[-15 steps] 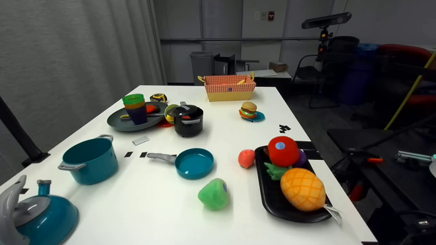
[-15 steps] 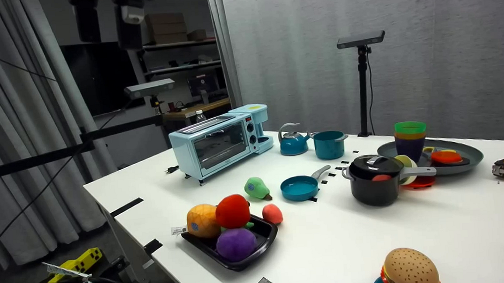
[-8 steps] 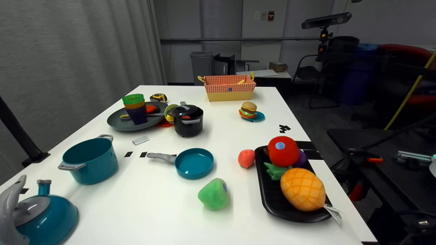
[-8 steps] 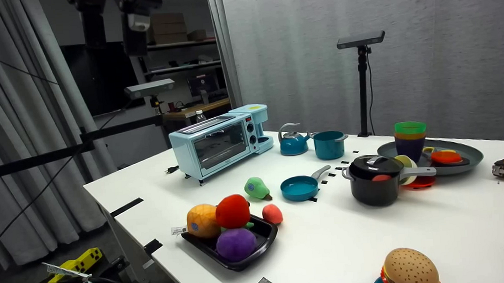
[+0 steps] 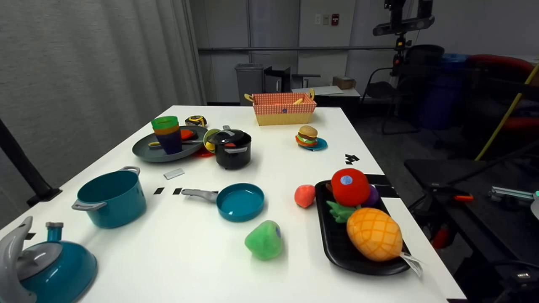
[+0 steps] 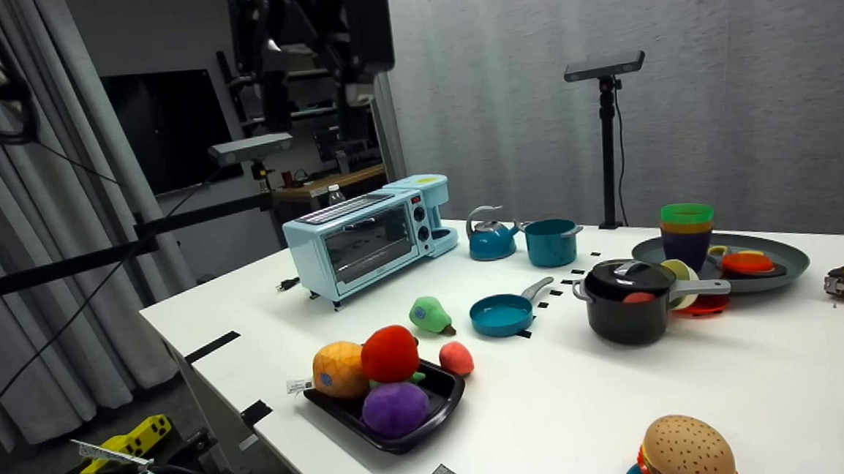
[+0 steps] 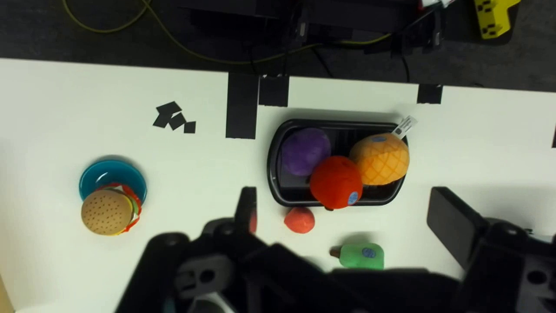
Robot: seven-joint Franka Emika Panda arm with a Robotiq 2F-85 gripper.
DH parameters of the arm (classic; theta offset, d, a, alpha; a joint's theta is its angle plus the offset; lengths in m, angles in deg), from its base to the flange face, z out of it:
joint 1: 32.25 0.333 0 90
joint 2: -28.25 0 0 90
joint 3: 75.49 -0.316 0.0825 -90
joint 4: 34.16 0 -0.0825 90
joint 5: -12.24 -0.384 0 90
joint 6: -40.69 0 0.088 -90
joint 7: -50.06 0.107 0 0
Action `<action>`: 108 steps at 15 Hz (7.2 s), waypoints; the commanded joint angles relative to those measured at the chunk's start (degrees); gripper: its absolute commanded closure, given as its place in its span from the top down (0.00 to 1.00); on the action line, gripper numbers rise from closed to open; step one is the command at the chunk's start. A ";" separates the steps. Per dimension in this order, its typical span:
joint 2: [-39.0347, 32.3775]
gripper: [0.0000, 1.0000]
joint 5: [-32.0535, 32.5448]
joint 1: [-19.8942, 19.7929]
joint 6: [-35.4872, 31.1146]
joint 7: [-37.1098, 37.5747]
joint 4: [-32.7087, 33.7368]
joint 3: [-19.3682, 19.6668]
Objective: Take the lid off the pot and put it on the pan
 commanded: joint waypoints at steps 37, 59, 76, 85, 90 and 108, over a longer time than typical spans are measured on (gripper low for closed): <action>-13.68 1.00 -2.36 -3.21 -26.79 -0.50 1.53 -4.65; -29.68 1.00 -6.23 -2.88 -33.69 9.49 6.98 -10.86; -45.50 1.00 -4.02 -6.98 -40.06 22.75 23.62 -12.36; -46.63 1.00 -3.99 -7.16 -40.00 22.90 24.98 -12.38; -49.49 1.00 -3.09 -6.58 -39.62 23.67 27.15 -12.81; -68.15 1.00 -4.62 -7.23 -37.85 34.19 48.50 -13.56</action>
